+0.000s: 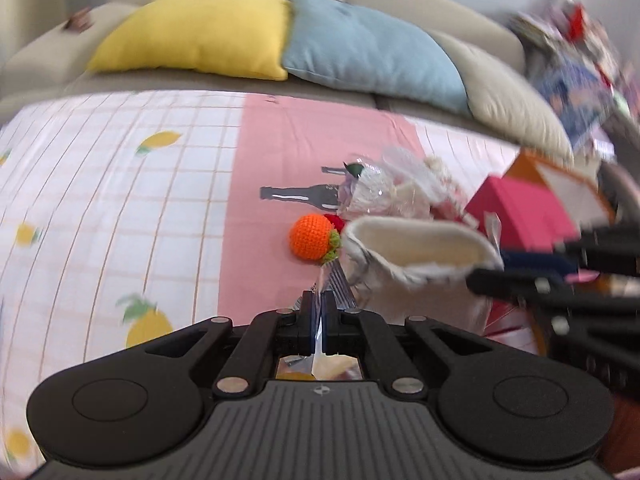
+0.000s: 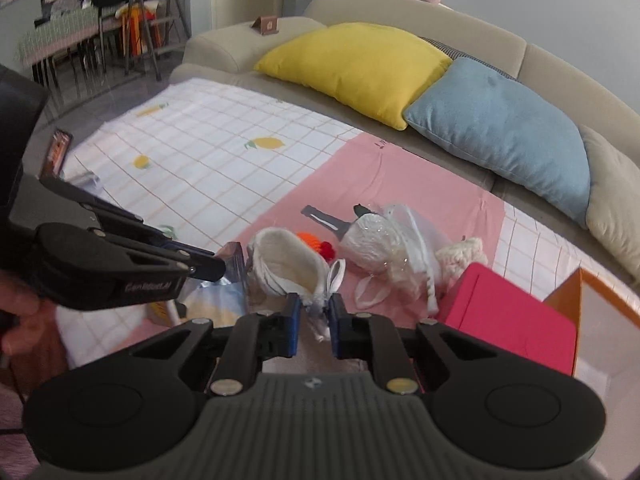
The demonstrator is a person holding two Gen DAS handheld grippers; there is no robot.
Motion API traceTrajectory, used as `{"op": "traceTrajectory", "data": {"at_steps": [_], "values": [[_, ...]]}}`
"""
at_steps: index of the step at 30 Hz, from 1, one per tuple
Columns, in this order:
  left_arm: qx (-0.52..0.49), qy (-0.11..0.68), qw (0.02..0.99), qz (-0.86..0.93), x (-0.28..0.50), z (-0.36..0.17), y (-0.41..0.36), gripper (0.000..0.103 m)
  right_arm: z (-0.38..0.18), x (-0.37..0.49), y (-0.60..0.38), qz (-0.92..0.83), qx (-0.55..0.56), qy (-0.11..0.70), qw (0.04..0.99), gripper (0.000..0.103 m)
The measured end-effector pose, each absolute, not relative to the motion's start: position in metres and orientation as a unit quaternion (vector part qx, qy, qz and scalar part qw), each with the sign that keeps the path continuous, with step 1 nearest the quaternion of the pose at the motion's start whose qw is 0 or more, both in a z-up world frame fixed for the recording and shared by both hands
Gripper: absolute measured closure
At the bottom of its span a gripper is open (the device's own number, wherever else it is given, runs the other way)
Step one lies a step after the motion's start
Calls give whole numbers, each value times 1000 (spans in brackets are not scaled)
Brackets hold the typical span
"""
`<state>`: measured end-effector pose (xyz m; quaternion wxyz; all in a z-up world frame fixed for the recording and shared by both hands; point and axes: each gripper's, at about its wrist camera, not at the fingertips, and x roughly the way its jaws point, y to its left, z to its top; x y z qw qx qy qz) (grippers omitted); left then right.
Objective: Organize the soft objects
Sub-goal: 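Grasp the yellow Deeyeo snack bag with the left tool while the right tool grasps the beige bib, then lift the snack bag with the left tool while the right tool lifts the bib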
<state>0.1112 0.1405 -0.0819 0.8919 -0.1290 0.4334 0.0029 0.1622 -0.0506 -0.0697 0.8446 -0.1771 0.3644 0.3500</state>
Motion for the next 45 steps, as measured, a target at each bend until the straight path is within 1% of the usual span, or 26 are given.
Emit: {"op": "traceTrajectory", "data": {"at_steps": [6, 10, 15, 17, 20, 24, 28, 29, 30, 31, 32, 33, 35, 37, 38, 41, 42, 45], "values": [[-216, 421, 881, 7, 87, -65, 141, 101, -54, 124, -82, 352, -134, 375, 847, 91], [-270, 422, 866, -6, 75, -65, 134, 101, -58, 114, -110, 334, -101, 407, 844, 91], [-264, 428, 864, -6, 83, -75, 122, 102, -80, 114, -132, 290, -95, 428, 851, 91], [-263, 428, 865, 2, 87, -80, 122, 102, -90, 114, -133, 270, -109, 430, 855, 91], [-240, 425, 872, 16, 93, -86, 120, 102, -104, 111, -133, 254, -132, 431, 856, 94], [-226, 428, 874, 27, 98, -93, 123, 100, -116, 112, -136, 245, -134, 437, 855, 94], [-230, 431, 872, 31, 98, -99, 130, 93, -117, 113, -137, 241, -131, 436, 857, 92], [-231, 432, 871, 32, 97, -99, 131, 81, -117, 111, -138, 241, -130, 435, 858, 91], [-231, 434, 870, 34, 96, -100, 133, 73, -117, 111, -138, 241, -129, 433, 859, 88], [-229, 437, 869, 36, 94, -99, 133, 55, -117, 110, -138, 242, -128, 433, 859, 82], [-227, 437, 870, 38, 91, -98, 134, 40, -117, 110, -138, 242, -126, 434, 859, 67], [-222, 434, 872, 38, 88, -97, 134, 36, -118, 111, -139, 240, -123, 434, 860, 54], [-201, 432, 879, 27, 81, -93, 131, 24, -118, 110, -140, 240, -114, 433, 861, 49], [-162, 435, 885, 17, 75, -93, 122, 18, -119, 111, -140, 242, -109, 437, 860, 41], [-136, 437, 889, 12, 73, -93, 116, 18, -120, 111, -140, 243, -107, 438, 859, 35], [-49, 442, 896, 3, 72, -101, 94, 17, -124, 111, -137, 246, -103, 446, 854, 30], [-25, 446, 895, 5, 74, -104, 88, 17, -126, 111, -137, 246, -105, 449, 853, 26], [16, 448, 894, 2, 79, -112, 73, 17, -133, 112, -135, 243, -110, 454, 850, 17]]}}
